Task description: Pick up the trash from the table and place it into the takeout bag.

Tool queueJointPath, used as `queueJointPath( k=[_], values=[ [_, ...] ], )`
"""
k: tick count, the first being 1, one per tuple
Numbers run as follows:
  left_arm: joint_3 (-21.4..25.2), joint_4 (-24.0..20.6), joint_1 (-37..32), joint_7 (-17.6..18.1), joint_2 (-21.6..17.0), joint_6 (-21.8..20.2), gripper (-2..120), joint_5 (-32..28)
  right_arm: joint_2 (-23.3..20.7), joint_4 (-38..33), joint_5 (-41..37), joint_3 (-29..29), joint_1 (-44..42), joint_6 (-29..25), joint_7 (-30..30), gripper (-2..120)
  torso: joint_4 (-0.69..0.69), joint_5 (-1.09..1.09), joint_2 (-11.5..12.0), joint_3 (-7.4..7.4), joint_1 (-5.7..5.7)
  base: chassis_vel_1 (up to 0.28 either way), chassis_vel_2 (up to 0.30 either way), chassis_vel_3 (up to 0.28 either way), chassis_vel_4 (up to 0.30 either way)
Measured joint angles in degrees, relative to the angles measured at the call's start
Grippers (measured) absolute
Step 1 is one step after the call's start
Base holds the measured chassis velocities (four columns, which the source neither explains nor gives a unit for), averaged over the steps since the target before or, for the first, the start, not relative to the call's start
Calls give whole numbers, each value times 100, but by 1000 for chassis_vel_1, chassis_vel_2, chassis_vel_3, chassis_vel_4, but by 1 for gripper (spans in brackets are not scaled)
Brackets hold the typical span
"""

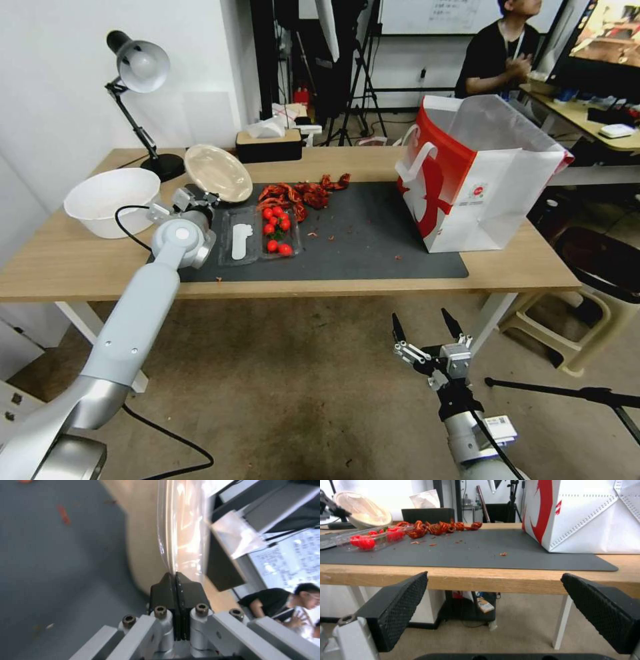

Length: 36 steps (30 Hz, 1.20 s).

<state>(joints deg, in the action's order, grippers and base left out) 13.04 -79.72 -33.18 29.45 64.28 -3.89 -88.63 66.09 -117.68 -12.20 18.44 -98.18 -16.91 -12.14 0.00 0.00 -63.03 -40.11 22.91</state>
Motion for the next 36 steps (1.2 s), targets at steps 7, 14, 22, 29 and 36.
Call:
queueJointPath(
  k=[7, 14, 22, 29, 36],
  values=[
    [-170, -729, -201, -928, -332, 311, 0, 570, 9, -2, 6, -14, 31, 0, 3, 100, -1, 0, 0, 0, 0, 0, 0, 0, 0],
    [-399, -1101, -279, -1552, -561, 418, 0, 1074, 21, -3, 15, -16, 31, 3, 4, 100, 0, 0, 0, 0, 0, 0, 0, 0, 0],
    [-1251, -1373, 118, -2719, -971, 542, 0, 1787, 24, -15, 20, -16, 53, 25, 0, 100, -1, -1, 0, 0, 0, 0, 0, 0, 0],
    [-2049, -963, 1282, -2994, -889, 617, 0, 2031, 53, -20, 46, -5, 52, 36, -13, 100, -1, 0, 0, 0, 0, 0, 0, 0, 0],
    [-3326, 18, 2774, -3466, -398, 821, 0, 2653, 56, -3, 46, 26, 68, 51, -26, 100, 0, -2, 0, 0, 0, 0, 0, 0, 0]
  ],
)
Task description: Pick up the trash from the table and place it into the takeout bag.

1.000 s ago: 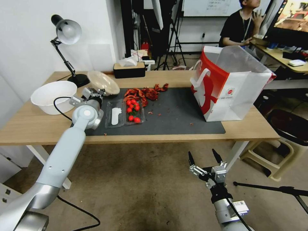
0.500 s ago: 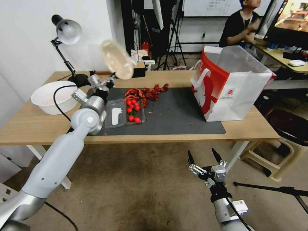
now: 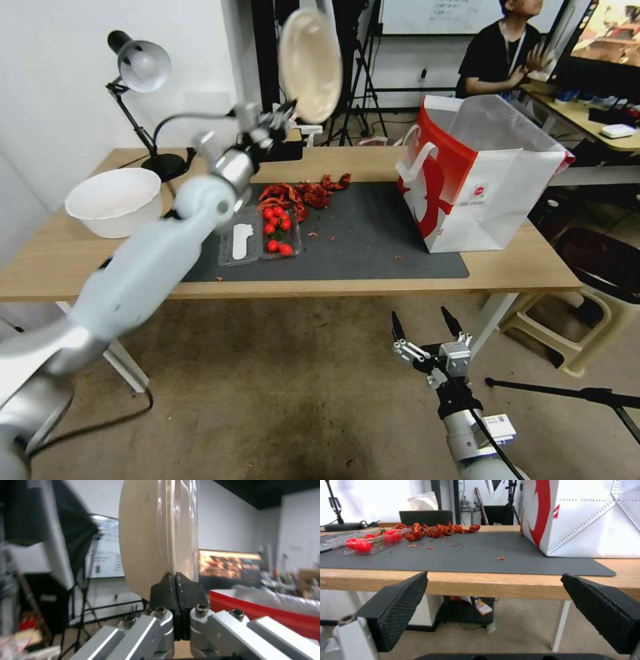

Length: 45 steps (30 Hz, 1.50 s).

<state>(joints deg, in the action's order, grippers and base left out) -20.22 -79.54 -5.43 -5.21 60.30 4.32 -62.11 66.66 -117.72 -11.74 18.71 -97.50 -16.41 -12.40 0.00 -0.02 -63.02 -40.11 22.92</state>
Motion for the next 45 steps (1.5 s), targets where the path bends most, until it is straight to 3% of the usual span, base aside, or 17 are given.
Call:
queueJointPath(
  k=[4, 10, 17, 22, 45],
  values=[
    [-625, 548, 673, -291, 395, 69, 0, 208, 4, 19, -12, 9, 32, 6, -9, 100, 0, -1, 0, 0, 1, 0, 0, 0, 0],
    [-1000, 1079, 1376, -731, 843, 7, 0, 486, 10, 40, -32, 41, 43, 7, -13, 100, 0, -1, 1, 0, 0, 0, 0, 0, 0],
    [-1430, 1702, 2138, -1638, 1281, -28, 0, 1267, 5, 57, -53, 56, 44, 4, -13, 100, 0, 0, 1, 0, 0, 0, 0, 0, 0],
    [-1663, 2079, 2451, -1822, 1505, -69, 0, 1739, 7, 62, -53, 39, 50, 3, -12, 100, -1, 1, 1, 0, 0, 0, 0, 0, 0],
    [-2470, 2642, 2970, -2305, 2345, -201, 0, 2698, 8, -26, -49, 61, -31, -12, -3, 100, -1, 2, 0, 1, 0, 0, 0, 0, 0]
  ],
)
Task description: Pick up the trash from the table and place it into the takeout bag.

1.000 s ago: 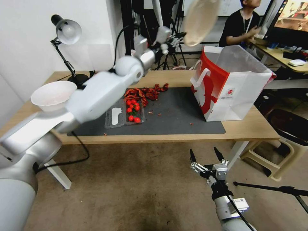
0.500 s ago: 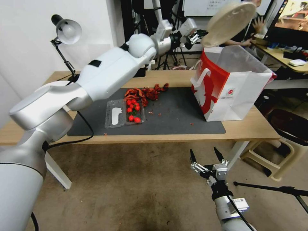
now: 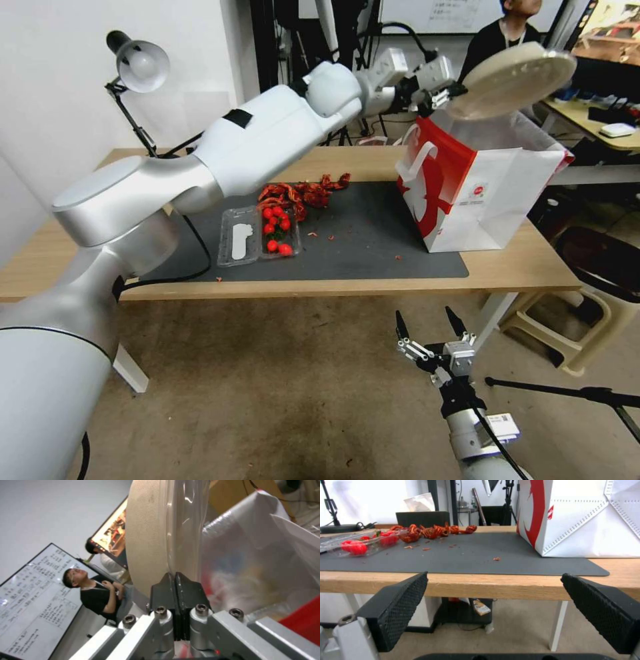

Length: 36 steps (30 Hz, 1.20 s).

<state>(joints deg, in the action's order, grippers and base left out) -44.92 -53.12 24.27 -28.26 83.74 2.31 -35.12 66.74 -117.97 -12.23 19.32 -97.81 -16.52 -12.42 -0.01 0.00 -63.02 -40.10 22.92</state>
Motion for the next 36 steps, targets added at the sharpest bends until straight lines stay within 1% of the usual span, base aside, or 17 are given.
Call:
queueJointPath(
  k=[8, 9, 16, 19, 20, 21, 22, 24, 26, 27, 28, 30, 31, 32, 33, 34, 36],
  values=[
    [-172, 31, -34, 153, 24, -11, 1, 42, -12, -15, -8, -14, 37, 26, 1, 100, 0, 0, 0, 0, -1, 0, 0, 0, 0],
    [-202, 11, -42, 221, 18, -12, 9, 19, -12, -15, -9, -15, 31, 26, 1, 100, 0, 0, 0, 0, 0, 0, 0, 0, 0],
    [-258, 28, -43, 412, 35, -6, 29, -76, -16, -17, -11, -14, 9, 20, 13, 100, 1, -1, 0, 0, -1, 0, 0, 0, 0],
    [-284, -4, -109, 717, -3, -46, 45, -420, -9, -25, -7, -30, 0, 19, 16, 100, 2, 0, 0, 0, -1, 0, 0, 0, 0],
    [-284, -4, -109, 717, -3, -46, 45, -420, -9, -25, -7, -30, 0, 19, 16, 100, 2, 0, 0, 0, -1, 0, 0, 0, 0],
    [-270, -54, -150, 867, -46, -70, 51, -545, -8, -24, -6, -36, 5, 20, 15, 100, 2, -1, 0, 0, -1, 0, 0, 0, 0],
    [-182, -183, -253, 1322, -124, -134, 57, -711, -7, -22, -6, -40, 22, 23, 16, 100, 1, 0, 0, 0, -1, 0, 0, 0, 0],
    [-158, -219, -282, 1461, -144, -144, 57, -750, -7, -21, -6, -40, 26, 23, 16, 100, 0, 0, 0, 0, 0, 0, 0, 0, 0],
    [65, -541, -540, 2510, -328, -265, 70, -846, -1, -10, -6, -44, 40, 27, 15, 100, 1, 0, 0, 0, -1, 0, 0, 0, 0],
    [65, -541, -540, 2510, -328, -265, 70, -846, -1, -10, -6, -44, 40, 27, 15, 100, 1, 0, 0, 0, -1, 0, 0, 0, 0],
    [142, -667, -636, 2817, -389, -331, 74, -818, 1, -7, -6, -44, 40, 28, 15, 100, 1, 0, 0, 0, -1, 0, 0, 0, 0],
    [367, -1145, -981, 3927, -616, -730, 86, -733, 16, 2, 5, -24, 27, 29, 9, 100, 0, 1, 0, 0, -1, 0, 0, 0, 0],
    [367, -1145, -981, 3927, -616, -730, 86, -733, 16, 2, 5, -24, 27, 29, 9, 100, 0, 1, 0, 0, -1, 0, 0, 0, 0],
    [398, -1251, -1060, 4182, -668, -822, 87, -716, 22, 2, 8, -15, 18, 29, 5, 100, 0, 0, 0, 0, 0, 0, 0, 0, 0],
    [434, -1507, -1280, 4755, -800, -1006, 95, -618, 37, -3, 15, 9, -15, 33, -6, 100, 0, 1, 0, 0, -1, 0, 0, 0, 0],
    [434, -1507, -1280, 4755, -800, -1006, 95, -618, 37, -3, 15, 9, -15, 33, -6, 100, 0, 1, 0, 0, -1, 0, 0, 0, 0],
    [482, -1822, -1602, 5397, -953, -1111, 99, -366, 39, -23, 16, 26, -23, 37, -12, 100, 1, 1, 0, 0, -1, 0, 0, 0, 0]
  ],
)
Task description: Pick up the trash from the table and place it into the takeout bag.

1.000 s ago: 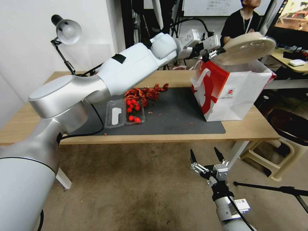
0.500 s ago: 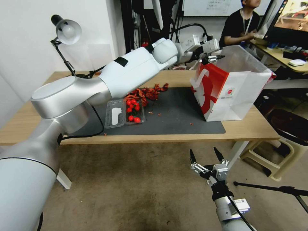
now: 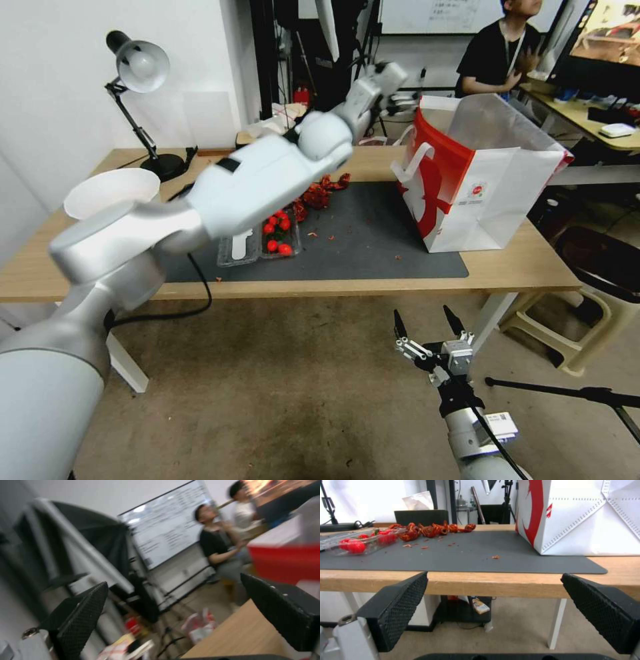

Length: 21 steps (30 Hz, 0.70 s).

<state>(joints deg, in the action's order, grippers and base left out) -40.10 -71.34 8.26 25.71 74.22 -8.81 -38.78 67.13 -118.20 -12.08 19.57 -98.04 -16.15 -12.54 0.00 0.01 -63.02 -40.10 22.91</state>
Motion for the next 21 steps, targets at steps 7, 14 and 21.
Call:
queueJointPath(
  k=[7, 14, 21],
  values=[
    [254, -898, -891, 1393, -390, -130, 100, 470, -27, -27, 6, 38, -15, 3, -11, 100, 1, 0, 0, 0, 0, 0, 0, 0, 0],
    [805, -1590, -1813, 1818, -1126, -225, 100, 982, -10, -86, 9, 48, -105, 3, -11, 100, 0, 0, 0, 0, 0, 0, 0, 0, 0],
    [1605, -2156, -3065, 1702, -1822, -86, 100, 1287, 42, -138, 64, 35, -136, 23, -14, 100, 0, 1, 0, 0, 0, 0, 0, 0, 0]
  ],
)
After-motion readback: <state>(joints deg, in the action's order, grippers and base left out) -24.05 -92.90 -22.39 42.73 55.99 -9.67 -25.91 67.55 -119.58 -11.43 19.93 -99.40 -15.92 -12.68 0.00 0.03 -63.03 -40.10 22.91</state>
